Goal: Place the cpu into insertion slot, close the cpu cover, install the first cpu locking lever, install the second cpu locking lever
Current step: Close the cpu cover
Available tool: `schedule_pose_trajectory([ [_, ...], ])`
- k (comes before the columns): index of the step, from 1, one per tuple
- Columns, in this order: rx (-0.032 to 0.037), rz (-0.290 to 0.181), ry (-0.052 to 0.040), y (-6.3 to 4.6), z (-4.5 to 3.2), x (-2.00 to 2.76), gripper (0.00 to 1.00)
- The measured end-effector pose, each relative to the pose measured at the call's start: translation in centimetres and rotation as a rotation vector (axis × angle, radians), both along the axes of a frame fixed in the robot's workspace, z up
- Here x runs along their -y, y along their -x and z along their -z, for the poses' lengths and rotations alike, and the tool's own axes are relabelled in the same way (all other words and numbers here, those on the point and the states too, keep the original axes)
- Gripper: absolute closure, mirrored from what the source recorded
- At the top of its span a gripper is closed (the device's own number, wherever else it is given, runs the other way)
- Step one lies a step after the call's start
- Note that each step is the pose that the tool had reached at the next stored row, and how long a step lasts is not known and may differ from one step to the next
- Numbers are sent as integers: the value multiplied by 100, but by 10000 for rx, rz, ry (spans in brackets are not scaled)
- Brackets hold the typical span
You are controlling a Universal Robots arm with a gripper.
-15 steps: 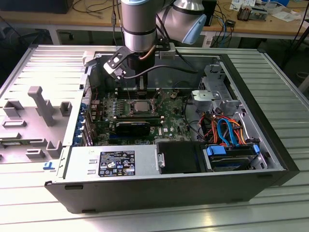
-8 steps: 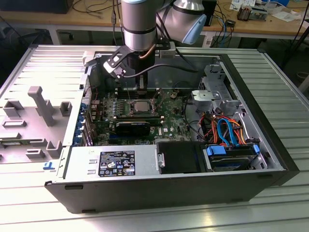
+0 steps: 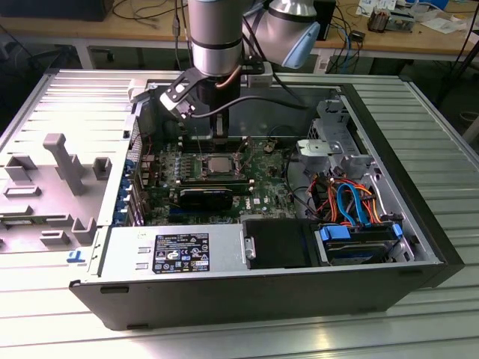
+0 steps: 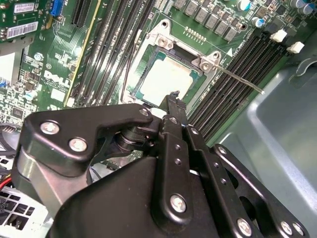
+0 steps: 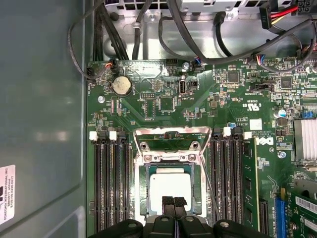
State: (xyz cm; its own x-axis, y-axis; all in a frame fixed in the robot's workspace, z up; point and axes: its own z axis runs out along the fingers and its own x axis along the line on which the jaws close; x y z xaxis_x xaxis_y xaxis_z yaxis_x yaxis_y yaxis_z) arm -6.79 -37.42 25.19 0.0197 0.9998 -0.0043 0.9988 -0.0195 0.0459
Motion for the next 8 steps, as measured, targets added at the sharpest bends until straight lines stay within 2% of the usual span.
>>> schedule_pose_trajectory([
  [8,1,1,-1,0,-69,0,89],
])
